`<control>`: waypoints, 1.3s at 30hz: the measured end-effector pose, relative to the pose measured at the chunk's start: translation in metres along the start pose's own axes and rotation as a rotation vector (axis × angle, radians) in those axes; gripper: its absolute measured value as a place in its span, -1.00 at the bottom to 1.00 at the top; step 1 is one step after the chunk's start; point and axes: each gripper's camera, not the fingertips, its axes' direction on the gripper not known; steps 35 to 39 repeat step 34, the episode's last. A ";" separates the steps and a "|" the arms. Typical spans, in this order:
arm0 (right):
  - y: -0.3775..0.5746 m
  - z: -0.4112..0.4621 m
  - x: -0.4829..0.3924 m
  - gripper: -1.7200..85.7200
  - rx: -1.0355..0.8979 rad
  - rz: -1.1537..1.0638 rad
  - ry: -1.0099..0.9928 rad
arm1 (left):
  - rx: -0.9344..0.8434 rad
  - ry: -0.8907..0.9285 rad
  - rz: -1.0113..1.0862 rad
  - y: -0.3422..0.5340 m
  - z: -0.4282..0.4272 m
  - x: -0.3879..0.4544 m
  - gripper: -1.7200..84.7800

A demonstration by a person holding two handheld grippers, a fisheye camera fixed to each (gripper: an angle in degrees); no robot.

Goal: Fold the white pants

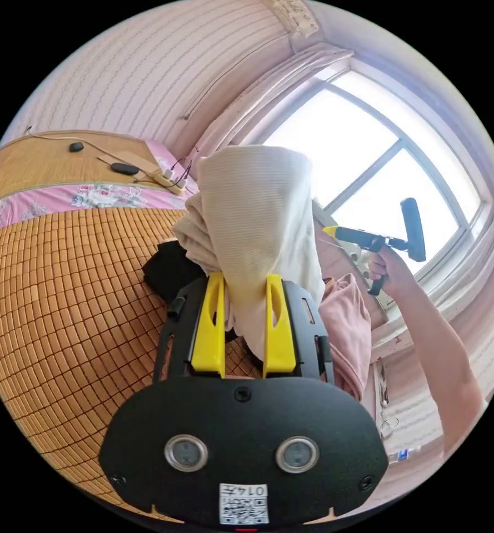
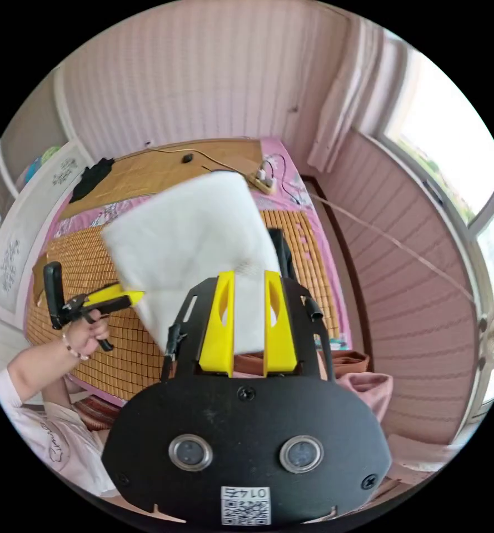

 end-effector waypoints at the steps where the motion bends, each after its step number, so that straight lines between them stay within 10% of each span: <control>1: 0.003 0.033 -0.001 -0.78 -0.061 -0.014 -0.104 | -0.035 -0.029 -0.018 -0.002 0.018 0.001 -0.71; 13: 0.017 0.160 -0.110 -0.82 -0.221 -0.170 0.095 | -0.128 -0.168 0.123 0.005 0.027 0.000 -0.83; 22: 0.112 0.120 -0.269 -0.77 0.065 -0.412 -0.031 | -0.053 -0.448 0.209 0.169 -0.210 -0.052 -0.83; 33: 0.181 0.284 -0.700 -0.72 -0.082 -0.997 -0.431 | 0.218 -0.867 -0.462 0.420 -0.574 -0.180 -0.78; 39: 0.184 0.293 -0.760 -0.72 -0.064 -1.073 -0.444 | 0.229 -0.873 -0.475 0.429 -0.587 -0.186 -0.78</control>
